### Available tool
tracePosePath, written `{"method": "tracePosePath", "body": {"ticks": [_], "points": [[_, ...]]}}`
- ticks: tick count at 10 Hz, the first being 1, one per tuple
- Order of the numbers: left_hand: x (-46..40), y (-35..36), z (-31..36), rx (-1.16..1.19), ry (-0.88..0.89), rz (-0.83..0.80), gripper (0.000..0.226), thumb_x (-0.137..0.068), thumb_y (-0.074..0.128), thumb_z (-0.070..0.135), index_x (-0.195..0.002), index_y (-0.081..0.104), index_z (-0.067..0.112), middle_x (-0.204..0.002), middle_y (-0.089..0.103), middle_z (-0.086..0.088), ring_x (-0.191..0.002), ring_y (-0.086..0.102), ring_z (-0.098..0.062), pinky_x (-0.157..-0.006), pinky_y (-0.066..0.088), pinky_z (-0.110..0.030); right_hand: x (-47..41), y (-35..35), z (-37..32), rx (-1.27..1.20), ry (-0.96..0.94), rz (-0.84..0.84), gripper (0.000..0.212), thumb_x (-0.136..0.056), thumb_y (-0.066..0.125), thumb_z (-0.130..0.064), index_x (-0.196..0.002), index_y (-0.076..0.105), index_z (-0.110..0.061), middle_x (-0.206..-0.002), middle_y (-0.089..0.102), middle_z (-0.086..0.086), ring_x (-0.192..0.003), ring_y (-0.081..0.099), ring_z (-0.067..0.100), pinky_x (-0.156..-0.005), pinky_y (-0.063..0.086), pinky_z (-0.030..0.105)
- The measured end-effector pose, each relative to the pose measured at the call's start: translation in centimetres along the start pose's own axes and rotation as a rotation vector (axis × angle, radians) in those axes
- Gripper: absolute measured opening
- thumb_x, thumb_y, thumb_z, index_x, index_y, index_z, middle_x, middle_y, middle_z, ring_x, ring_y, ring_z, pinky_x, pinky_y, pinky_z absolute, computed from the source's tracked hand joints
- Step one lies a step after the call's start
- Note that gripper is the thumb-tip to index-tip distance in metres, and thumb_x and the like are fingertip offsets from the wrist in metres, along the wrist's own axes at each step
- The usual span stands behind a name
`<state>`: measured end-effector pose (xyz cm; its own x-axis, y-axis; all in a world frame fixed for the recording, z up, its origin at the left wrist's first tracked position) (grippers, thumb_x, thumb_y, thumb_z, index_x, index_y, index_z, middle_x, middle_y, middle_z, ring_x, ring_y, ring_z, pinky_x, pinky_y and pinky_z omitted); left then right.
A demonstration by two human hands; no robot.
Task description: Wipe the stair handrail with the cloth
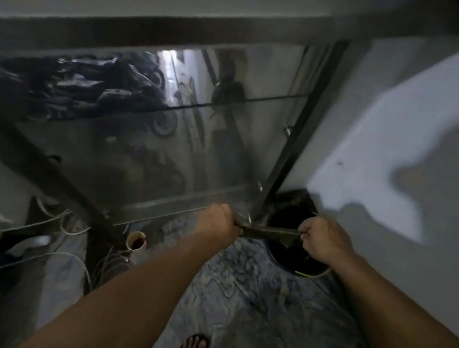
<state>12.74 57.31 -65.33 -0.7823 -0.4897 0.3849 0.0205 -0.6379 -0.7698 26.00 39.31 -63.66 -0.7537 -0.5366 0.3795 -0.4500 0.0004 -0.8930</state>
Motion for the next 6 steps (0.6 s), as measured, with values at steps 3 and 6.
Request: {"method": "tracePosePath", "body": {"ticks": [3, 6], "points": [[-12.9, 16.4, 0.9, -0.108, 0.183, -0.06, 0.023, -0.079, 0.06, 0.026, -0.096, 0.075, 0.023, -0.094, 0.074, -0.008, -0.092, 0.069, -0.026, -0.084, 0.057, -0.035, -8.4, 12.6, 12.8, -0.084, 0.153, 0.09, 0.023, -0.076, 0.059, -0.008, -0.086, 0.077, -0.019, -0.098, 0.073, 0.005, -0.097, 0.064, 0.029, -0.085, 0.049, 0.03], [-20.8, 28.6, -0.1, -0.007, 0.334, -0.034, 0.026, -0.086, 0.064, 0.022, -0.107, 0.073, 0.01, -0.107, 0.072, -0.014, -0.102, 0.066, -0.028, -0.094, 0.053, -0.037, -15.5, 24.2, 21.1, -0.239, 0.259, 0.36, 0.025, -0.081, 0.059, -0.015, -0.101, 0.073, -0.019, -0.106, 0.073, 0.011, -0.101, 0.065, 0.034, -0.093, 0.051, 0.037]]}}
Point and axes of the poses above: each hand's wrist, its own x-axis away from the middle knuckle, its own y-axis out of the palm, z = x × y, the point moved 2 cm from there along -x, towards the middle knuckle
